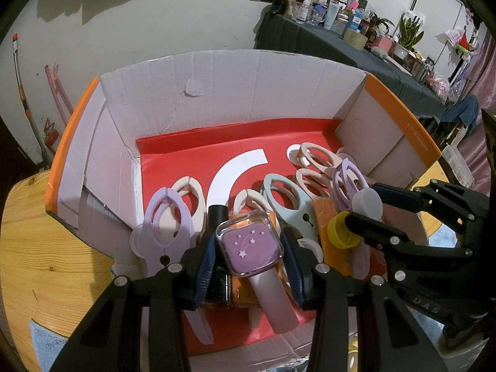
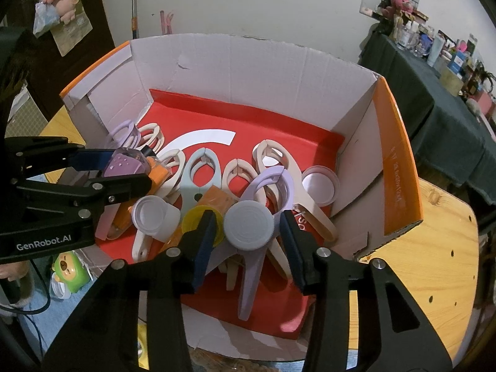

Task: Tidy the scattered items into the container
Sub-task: 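Lower pink bottle into box with left gripper while right lowers white cap beside it, then open both grippers and withdraw them from the box over the towel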

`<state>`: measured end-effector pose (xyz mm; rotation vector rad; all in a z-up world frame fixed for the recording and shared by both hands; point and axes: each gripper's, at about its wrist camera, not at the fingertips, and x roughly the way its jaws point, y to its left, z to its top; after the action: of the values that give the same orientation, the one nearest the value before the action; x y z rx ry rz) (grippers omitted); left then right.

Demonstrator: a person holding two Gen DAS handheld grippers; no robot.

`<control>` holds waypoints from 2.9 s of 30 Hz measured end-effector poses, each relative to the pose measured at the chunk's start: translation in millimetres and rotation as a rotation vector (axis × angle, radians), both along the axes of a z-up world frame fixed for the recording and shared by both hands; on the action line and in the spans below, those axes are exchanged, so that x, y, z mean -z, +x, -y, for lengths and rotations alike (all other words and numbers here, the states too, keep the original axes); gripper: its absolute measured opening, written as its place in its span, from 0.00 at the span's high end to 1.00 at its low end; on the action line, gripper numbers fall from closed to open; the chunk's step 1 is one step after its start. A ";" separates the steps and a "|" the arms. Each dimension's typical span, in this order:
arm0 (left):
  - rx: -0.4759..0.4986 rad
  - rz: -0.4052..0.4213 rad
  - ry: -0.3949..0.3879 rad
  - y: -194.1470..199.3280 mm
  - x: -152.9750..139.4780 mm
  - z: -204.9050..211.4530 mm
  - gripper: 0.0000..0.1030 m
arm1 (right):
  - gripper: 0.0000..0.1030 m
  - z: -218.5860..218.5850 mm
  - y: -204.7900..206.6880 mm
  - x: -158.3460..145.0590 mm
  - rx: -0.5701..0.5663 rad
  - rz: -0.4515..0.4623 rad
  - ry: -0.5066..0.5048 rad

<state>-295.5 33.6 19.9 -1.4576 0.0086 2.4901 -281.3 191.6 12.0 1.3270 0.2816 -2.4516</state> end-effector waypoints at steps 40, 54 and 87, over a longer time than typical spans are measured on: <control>-0.009 -0.032 -0.017 3.0 -6.7 1.8 0.42 | 0.37 -1.1 -1.8 -0.4 0.023 -0.015 0.011; 0.001 -0.109 -0.002 23.3 -39.9 3.4 0.41 | 0.37 -0.2 7.4 -22.1 0.021 -0.074 -0.006; 0.207 -0.228 -0.043 232.2 -36.4 9.3 0.24 | 0.27 -2.4 200.5 -50.7 -0.067 -0.215 -0.012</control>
<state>-63.4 24.3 56.3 -1.1163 0.2436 2.4813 -80.9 194.0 62.8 1.0325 0.3575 -2.5366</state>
